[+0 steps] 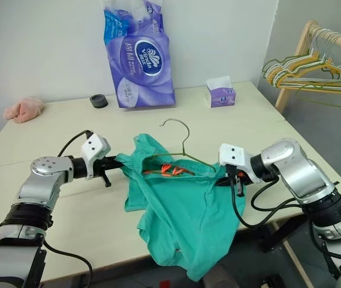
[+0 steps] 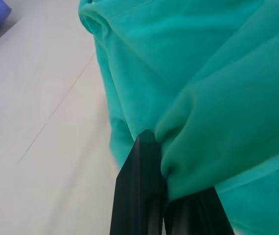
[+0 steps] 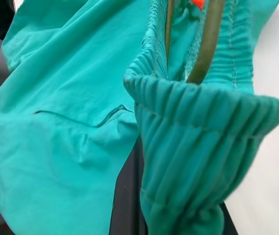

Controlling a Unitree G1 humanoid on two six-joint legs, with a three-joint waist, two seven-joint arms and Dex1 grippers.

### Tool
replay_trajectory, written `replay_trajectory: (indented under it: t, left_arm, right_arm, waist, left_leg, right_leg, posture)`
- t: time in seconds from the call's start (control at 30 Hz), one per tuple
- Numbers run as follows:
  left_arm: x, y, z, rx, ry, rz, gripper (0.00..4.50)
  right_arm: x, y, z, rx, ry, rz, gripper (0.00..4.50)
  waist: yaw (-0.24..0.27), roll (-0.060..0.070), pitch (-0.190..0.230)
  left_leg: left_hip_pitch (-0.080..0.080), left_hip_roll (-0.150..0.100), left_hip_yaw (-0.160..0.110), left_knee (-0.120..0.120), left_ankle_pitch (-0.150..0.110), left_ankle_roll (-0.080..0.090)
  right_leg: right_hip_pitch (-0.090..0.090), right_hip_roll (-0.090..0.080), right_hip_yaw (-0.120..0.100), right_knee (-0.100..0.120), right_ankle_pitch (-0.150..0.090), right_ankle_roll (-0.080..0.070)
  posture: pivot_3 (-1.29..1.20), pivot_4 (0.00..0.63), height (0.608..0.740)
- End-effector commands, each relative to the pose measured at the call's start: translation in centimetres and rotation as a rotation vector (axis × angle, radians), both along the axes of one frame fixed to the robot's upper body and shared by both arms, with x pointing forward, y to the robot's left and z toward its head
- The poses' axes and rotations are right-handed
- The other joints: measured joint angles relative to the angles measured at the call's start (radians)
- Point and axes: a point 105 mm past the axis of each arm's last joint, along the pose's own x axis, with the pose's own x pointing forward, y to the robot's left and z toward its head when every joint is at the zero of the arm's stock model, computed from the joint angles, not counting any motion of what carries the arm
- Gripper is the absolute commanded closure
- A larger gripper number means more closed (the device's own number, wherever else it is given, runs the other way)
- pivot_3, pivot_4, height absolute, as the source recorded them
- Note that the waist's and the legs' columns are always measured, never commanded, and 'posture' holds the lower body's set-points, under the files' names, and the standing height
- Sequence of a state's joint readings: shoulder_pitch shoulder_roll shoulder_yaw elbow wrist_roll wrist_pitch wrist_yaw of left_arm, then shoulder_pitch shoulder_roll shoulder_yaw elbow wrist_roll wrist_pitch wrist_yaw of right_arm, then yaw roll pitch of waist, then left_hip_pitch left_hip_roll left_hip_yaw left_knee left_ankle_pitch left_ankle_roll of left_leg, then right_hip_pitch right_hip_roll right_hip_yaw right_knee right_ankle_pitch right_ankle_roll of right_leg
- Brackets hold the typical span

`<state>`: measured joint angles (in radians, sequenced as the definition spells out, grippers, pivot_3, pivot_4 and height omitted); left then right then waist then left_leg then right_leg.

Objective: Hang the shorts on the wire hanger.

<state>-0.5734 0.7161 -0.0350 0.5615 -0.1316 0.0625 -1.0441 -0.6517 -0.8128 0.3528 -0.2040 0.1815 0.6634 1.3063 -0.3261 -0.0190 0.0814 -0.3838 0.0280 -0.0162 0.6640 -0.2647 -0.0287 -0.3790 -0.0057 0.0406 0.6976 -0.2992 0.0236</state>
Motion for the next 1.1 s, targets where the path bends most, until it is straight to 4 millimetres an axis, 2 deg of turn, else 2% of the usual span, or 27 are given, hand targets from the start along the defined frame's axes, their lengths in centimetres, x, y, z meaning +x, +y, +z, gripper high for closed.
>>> replay_trajectory:
  t: [0.03,0.1,0.27,0.33,0.43,0.57,0.67,0.7,0.77,0.83,0.9,0.97,1.03,1.1]
  left_arm:
    - [0.9,1.8,0.8,0.01,-0.047,0.116,4.48]
    - [0.8,1.4,0.7,-0.008,-0.039,0.109,4.48]
    - [-0.4,-1.1,1.0,-0.067,-0.038,-0.017,4.48]
    - [-0.5,-1.1,1.3,-0.088,-0.029,-0.017,4.48]
    - [-0.4,-0.1,1.6,-0.051,-0.065,0.011,3.83]
    - [0.2,2.7,3.2,0.044,-0.201,0.105,2.63]
    - [-0.3,4.1,4.0,0.047,-0.228,0.139,1.72]
    - [-0.4,4.8,4.0,0.058,-0.214,0.163,1.72]
    - [-0.8,6.0,5.1,0.032,-0.25,0.202,1.72]
    - [-1.0,6.3,6.6,-0.052,-0.272,0.224,1.72]
    - [-1.8,4.5,7.4,-0.133,-0.243,0.153,1.72]
    - [-3.2,0.9,8.1,-0.254,-0.188,0.006,1.72]
    - [-4.2,-1.1,8.4,-0.318,-0.143,-0.068,1.72]
    - [-4.9,-4.9,8.8,-0.414,-0.067,-0.183,1.36]
  right_arm:
    - [-1.0,-0.3,1.2,0.021,-0.007,0.04,4.5]
    - [-1.0,-0.3,1.1,0.032,-0.008,0.03,4.5]
    - [-0.6,0.7,1.4,0.088,0.003,-0.011,4.5]
    - [-0.5,0.8,1.5,0.102,0.016,-0.03,4.5]
    - [-0.4,0.8,1.4,0.122,0.04,-0.064,4.5]
    - [0.1,1.0,1.8,0.191,0.088,-0.13,4.5]
    - [0.5,1.0,2.1,0.231,0.111,-0.184,4.5]
    - [0.6,0.8,2.1,0.242,0.116,-0.205,4.5]
    - [0.9,0.5,2.1,0.268,0.126,-0.259,4.5]
    - [1.5,-0.4,1.9,0.299,0.126,-0.36,4.5]
    - [1.8,-1.1,1.6,0.315,0.127,-0.439,4.5]
    - [1.6,-2.0,1.1,0.336,0.158,-0.519,4.5]
    - [1.3,-2.5,0.9,0.347,0.18,-0.564,4.5]
    - [0.4,-3.4,0.3,0.369,0.226,-0.656,4.5]
  waist:
    - [0.0,0.0,0.0]
    - [0.0,0.0,0.0]
    - [-0.004,0.0,0.0]
    - [-0.004,0.0,0.0]
    - [-0.004,0.0,0.0]
    - [-0.005,0.0,0.0]
    - [-0.004,0.0,0.0]
    - [-0.004,0.0,0.0]
    - [-0.004,0.0,0.0]
    - [-0.004,0.0,0.0]
    - [0.001,-0.001,-0.001]
    - [0.009,-0.001,-0.001]
    - [0.018,-0.001,0.0]
    - [0.022,-0.001,0.0]
  left_leg:
    - [0.0,0.0,0.0,0.0,0.0,0.0]
    - [0.0,0.0,0.001,0.0,0.0,0.0]
    - [0.0,0.0,0.0,-0.001,0.0,0.0]
    - [0.0,0.0,0.0,-0.001,0.0,0.0]
    - [0.0,0.0,0.0,-0.001,0.0,0.0]
    - [0.0,0.0,0.0,-0.001,0.0,0.0]
    - [0.0,0.001,0.0,-0.001,0.0,0.0]
    - [0.0,0.0,0.0,-0.001,0.0,0.0]
    - [0.0,0.0,0.0,-0.001,0.0,0.0]
    - [0.0,0.0,0.001,-0.001,0.0,0.0]
    - [-0.001,0.001,0.0,-0.001,0.0,0.0]
    - [-0.001,0.0,0.001,-0.001,0.0,0.0]
    - [-0.002,-0.001,0.002,0.0,0.0,0.0]
    - [-0.002,-0.001,0.003,0.0,0.0,0.0]
  right_leg:
    - [0.0,0.0,0.0,0.0,0.0,0.0]
    - [0.0,0.0,0.0,0.0,0.0,0.0]
    - [0.0,0.0,0.001,0.0,0.0,0.0]
    - [0.0,0.0,0.0,0.0,0.0,0.0]
    - [0.0,0.0,0.0,0.0,0.0,0.0]
    - [0.0,0.0,0.001,0.0,0.0,0.0]
    - [0.0,0.0,0.0,0.0,0.0,0.0]
    - [0.0,0.0,0.001,0.0,0.0,0.0]
    - [0.0,0.0,0.001,0.0,0.0,0.0]
    - [0.0,0.0,0.001,0.0,0.0,0.0]
    - [0.0,0.0,0.0,0.0,0.0,0.0]
    - [0.0,-0.001,0.0,0.0,0.0,0.0]
    - [0.0,-0.003,0.0,-0.001,0.0,0.001]
    - [0.0,-0.003,0.001,-0.001,0.0,0.001]
  posture:
    - [-0.33,0.039,0.74]
    - [-0.33,0.039,0.74]
    - [-0.33,0.041,0.74]
    - [-0.33,0.041,0.74]
    - [-0.33,0.04,0.74]
    - [-0.32,0.038,0.74]
    - [-0.32,0.037,0.74]
    - [-0.32,0.037,0.74]
    - [-0.32,0.037,0.74]
    - [-0.33,0.038,0.74]
    - [-0.34,0.039,0.74]
    - [-0.34,0.042,0.74]
    - [-0.34,0.042,0.74]
    - [-0.39,0.055,0.74]
